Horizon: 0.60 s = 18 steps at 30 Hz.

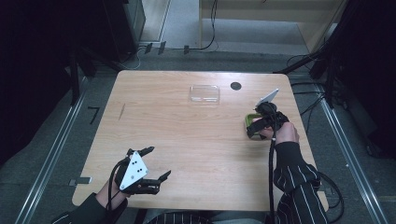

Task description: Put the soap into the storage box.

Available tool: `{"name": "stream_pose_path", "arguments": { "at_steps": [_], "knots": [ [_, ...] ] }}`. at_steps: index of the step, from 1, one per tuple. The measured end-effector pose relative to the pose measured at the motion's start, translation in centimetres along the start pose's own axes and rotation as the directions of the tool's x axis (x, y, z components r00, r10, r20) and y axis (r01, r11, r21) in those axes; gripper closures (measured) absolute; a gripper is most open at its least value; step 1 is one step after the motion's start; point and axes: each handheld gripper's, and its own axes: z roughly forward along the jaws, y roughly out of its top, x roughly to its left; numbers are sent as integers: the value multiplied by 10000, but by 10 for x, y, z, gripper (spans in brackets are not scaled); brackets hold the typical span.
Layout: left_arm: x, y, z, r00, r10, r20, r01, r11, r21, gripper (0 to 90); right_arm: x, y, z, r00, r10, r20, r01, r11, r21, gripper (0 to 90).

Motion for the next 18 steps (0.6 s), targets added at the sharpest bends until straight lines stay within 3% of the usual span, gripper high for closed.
{"name": "stream_pose_path", "arguments": {
  "at_steps": [18],
  "knots": [
    [0,0,0,10000,-1,5,1,10000,-22,140,19,-40,-8,9983,-512,281,506,9985,189,0]
  ]
}}
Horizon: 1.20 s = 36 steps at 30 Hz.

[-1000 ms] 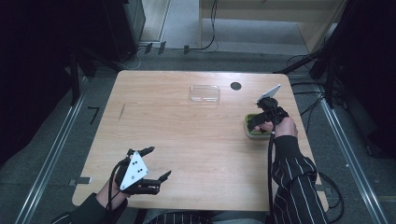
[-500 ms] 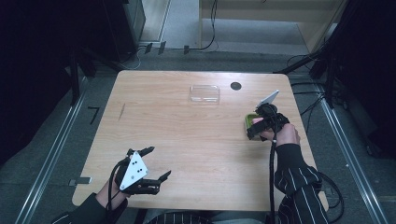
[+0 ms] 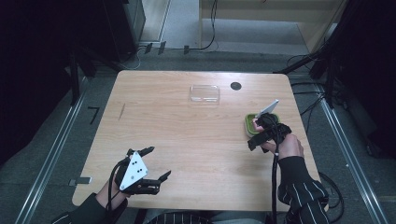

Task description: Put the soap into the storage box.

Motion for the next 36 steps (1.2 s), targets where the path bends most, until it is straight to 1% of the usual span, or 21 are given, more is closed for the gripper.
{"name": "stream_pose_path", "arguments": {
  "at_steps": [4,7,10,11,16,17,18,24,27,28,30,32,33,36],
  "knots": [
    [0,0,0,10000,2,14,-2,10000,-6,140,6,-9,2,9997,-241,101,239,9995,183,0],
    [0,0,0,10000,7,-2,-7,10000,2,140,9,-16,3,9995,-274,128,271,9993,242,0],
    [0,0,0,10000,27,7,-27,10000,7,140,10,-21,4,9992,-372,170,367,9990,268,0],
    [0,0,0,10000,7,-4,-7,10000,7,140,12,-22,4,9993,-337,170,332,9990,305,0],
    [0,0,0,10000,11,-7,-11,10000,10,140,15,-36,9,9984,-528,218,518,9976,450,0],
    [0,0,0,10000,28,1,-28,10000,15,140,16,-42,11,9985,-480,255,466,9975,525,0],
    [-1,0,0,10000,34,1,-34,10000,21,140,16,-42,11,9985,-480,255,466,9975,525,0],
    [-1,0,1,10000,48,2,-48,10000,22,140,20,-60,17,9967,-721,364,693,9949,732,0],
    [-1,0,1,10000,42,-5,-42,10000,13,140,22,-65,19,9968,-705,368,676,9949,755,0],
    [-1,0,1,10000,33,-3,-33,10000,13,140,22,-70,21,9955,-848,420,817,9942,695,0],
    [-1,0,1,10000,36,-2,-36,10000,18,140,24,-73,22,9958,-801,453,768,9946,695,0],
    [-1,0,1,10000,35,5,-35,10000,22,140,26,-80,24,9951,-858,490,823,9941,702,0],
    [-1,0,1,10000,46,11,-46,10000,26,140,28,-86,26,9941,-958,501,922,9933,700,0],
    [-1,0,1,10000,55,12,-55,10000,32,140,29,-94,28,9929,-1051,557,1009,9921,739,0]
  ]
}}
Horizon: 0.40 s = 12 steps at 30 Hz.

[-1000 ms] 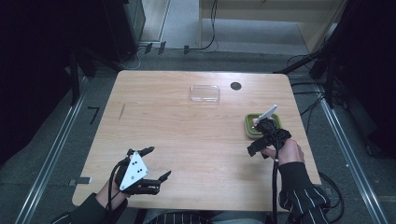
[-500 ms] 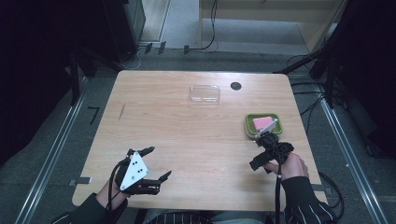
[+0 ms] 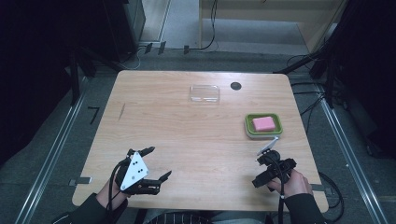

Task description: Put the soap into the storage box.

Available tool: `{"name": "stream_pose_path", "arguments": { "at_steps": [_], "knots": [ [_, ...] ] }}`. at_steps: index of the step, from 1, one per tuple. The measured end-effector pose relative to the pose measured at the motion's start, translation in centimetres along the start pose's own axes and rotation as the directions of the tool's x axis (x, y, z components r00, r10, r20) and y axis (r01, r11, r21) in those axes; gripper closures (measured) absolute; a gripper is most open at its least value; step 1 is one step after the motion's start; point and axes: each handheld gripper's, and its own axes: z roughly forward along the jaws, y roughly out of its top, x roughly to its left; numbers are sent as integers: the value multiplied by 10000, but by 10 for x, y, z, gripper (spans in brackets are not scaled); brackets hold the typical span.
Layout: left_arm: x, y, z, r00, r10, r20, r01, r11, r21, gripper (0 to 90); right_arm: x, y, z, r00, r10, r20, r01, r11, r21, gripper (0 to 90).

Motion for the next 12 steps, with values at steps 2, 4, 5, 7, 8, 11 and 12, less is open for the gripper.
{"name": "stream_pose_path", "arguments": {
  "at_steps": [2,4,5,7,8,11,12],
  "knots": [
    [0,0,0,10000,3,-2,-3,10000,0,140,1,-6,0,10000,98,-13,-98,10000,-14,0],
    [0,0,0,10000,20,-17,-20,10000,32,140,0,-12,1,10000,44,-39,-45,9999,-108,0],
    [0,0,0,10000,24,-15,-24,10000,33,140,2,-15,2,10000,85,-48,-86,9999,-72,0],
    [0,0,0,10000,24,-13,-24,10000,33,140,3,-20,4,10000,-57,-6,57,10000,-23,0],
    [0,0,0,10000,17,-22,-17,10000,32,140,4,-22,5,10000,-66,-45,66,10000,-20,0],
    [-1,1,1,10000,2,-28,-2,10000,52,140,3,-26,7,10000,-61,-79,61,10000,34,0],
    [-1,1,1,10000,24,-10,-24,10000,70,140,3,-27,7,9999,-95,-64,96,9999,53,0]
  ]
}}
